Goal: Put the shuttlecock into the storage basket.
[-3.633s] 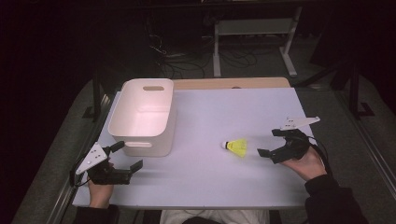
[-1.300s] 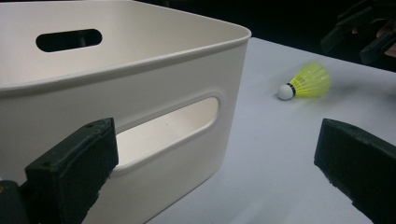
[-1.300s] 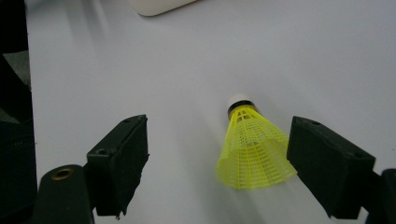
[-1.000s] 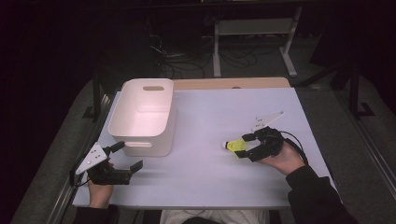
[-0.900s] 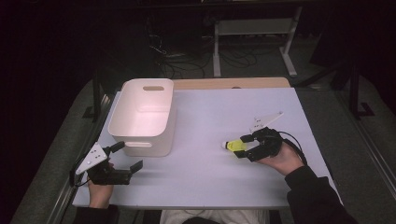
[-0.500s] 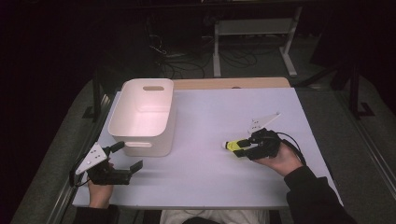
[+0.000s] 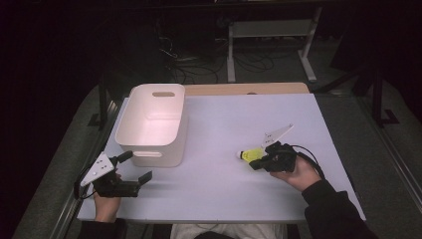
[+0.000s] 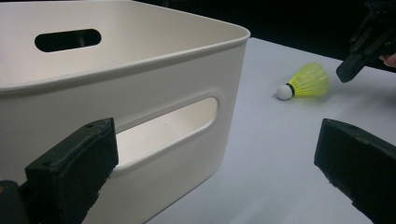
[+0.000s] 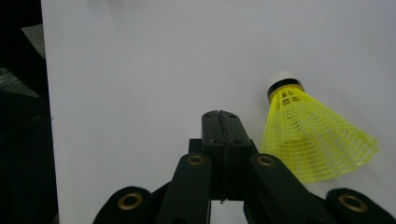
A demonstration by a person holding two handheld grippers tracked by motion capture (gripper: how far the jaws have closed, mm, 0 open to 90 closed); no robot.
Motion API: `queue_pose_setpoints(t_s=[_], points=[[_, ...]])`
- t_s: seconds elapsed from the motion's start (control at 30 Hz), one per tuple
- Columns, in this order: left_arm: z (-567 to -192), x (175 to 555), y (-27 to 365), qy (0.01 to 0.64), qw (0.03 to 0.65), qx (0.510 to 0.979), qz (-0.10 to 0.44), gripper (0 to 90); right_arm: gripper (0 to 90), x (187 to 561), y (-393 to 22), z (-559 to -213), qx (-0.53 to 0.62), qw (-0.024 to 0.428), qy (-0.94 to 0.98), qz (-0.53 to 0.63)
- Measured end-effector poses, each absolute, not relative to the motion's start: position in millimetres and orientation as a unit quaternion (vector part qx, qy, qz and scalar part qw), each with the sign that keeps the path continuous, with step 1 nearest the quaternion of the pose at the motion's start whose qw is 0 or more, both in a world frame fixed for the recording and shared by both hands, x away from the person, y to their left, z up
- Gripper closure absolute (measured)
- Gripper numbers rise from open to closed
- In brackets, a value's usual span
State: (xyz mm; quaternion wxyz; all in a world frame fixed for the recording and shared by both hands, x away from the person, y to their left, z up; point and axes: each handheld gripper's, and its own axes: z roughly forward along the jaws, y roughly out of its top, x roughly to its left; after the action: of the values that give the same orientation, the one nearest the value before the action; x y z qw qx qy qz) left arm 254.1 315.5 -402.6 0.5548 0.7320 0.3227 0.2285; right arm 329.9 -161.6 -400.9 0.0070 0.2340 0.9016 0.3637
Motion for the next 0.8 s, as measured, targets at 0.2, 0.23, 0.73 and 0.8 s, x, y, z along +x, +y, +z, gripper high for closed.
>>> queue_pose_setpoints(t_s=[0.2, 0.23, 0.73, 0.8], points=[[-402.6, 254.0, 315.4, 0.322, 0.555, 0.732, 0.228, 0.0, 88.3, 327.7, -163.7, -406.8, 0.238, 0.001, 0.902, 0.360], [-402.7, 254.0, 315.4, 0.323, 0.555, 0.732, 0.228, 0.0, 88.3, 326.5, -166.1, -412.1, 0.241, -0.001, 0.903, 0.357], [-402.7, 254.0, 315.3, 0.323, 0.555, 0.732, 0.228, 0.0, 88.4, 327.5, -167.6, -420.8, 0.250, 0.005, 0.904, 0.348], [-402.6, 254.0, 315.3, 0.322, 0.555, 0.732, 0.228, 0.0, 88.4, 328.1, -167.4, -421.4, 0.254, 0.005, 0.904, 0.345]])
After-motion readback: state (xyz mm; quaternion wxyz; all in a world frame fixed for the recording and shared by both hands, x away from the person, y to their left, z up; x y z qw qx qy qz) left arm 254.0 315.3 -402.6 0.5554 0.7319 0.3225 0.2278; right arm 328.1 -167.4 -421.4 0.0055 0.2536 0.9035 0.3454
